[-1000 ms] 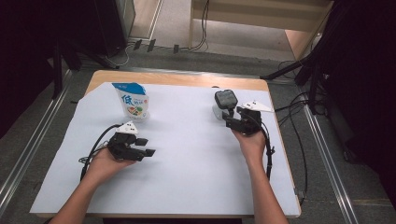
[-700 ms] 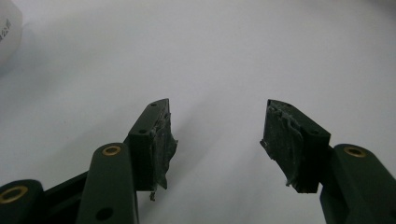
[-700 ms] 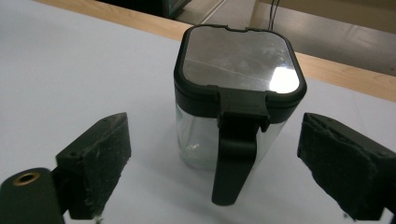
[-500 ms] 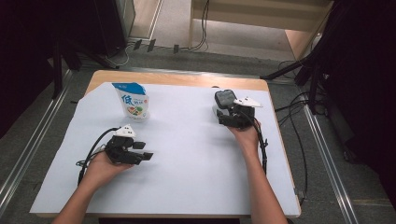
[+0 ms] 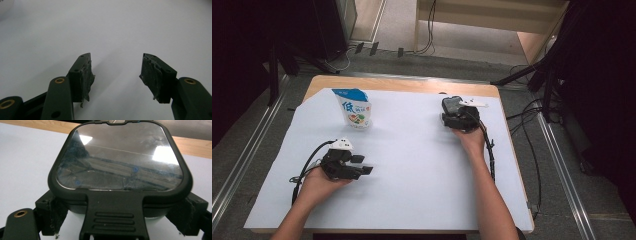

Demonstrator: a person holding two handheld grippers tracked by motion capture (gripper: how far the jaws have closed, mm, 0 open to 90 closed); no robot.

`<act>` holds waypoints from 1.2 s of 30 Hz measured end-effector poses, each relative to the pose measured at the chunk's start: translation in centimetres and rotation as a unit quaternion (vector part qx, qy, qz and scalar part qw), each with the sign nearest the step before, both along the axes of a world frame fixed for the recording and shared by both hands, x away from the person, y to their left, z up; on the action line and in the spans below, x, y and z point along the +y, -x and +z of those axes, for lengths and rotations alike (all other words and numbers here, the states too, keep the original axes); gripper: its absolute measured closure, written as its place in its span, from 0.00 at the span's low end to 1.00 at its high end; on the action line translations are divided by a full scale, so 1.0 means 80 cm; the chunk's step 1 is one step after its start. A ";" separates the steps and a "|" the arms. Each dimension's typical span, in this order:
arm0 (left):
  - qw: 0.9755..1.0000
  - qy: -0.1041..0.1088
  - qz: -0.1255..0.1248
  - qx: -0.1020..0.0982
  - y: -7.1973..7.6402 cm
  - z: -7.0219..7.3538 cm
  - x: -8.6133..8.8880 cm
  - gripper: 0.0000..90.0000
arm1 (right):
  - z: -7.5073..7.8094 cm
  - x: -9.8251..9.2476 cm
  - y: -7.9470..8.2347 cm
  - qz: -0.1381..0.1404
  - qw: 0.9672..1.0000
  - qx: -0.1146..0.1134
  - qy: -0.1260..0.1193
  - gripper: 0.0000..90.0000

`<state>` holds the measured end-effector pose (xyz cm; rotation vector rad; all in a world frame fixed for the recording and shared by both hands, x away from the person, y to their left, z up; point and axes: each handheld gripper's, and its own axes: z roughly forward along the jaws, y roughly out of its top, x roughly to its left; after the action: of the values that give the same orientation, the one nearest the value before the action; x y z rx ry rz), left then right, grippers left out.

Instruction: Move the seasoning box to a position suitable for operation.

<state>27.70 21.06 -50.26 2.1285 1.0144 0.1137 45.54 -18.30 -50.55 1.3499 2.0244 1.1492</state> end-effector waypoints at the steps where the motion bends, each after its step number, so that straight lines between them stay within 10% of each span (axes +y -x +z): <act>1: 1.000 0.001 0.001 -0.001 0.001 0.000 0.000 0.47 | 0.000 0.000 0.000 0.002 1.000 -0.002 0.001 0.16; 17: 1.000 0.019 -0.003 0.011 -0.007 0.001 0.004 0.44 | 0.007 -0.008 0.008 -0.009 1.000 0.000 -0.005 0.18; 36: 0.999 0.041 -0.021 0.012 -0.040 0.004 -0.004 0.45 | 0.033 0.020 0.092 0.052 0.998 -0.023 -0.007 0.18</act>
<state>30.89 20.75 -49.92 2.0789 0.9706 0.0261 38.17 -16.68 -47.92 1.2260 2.0797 1.2287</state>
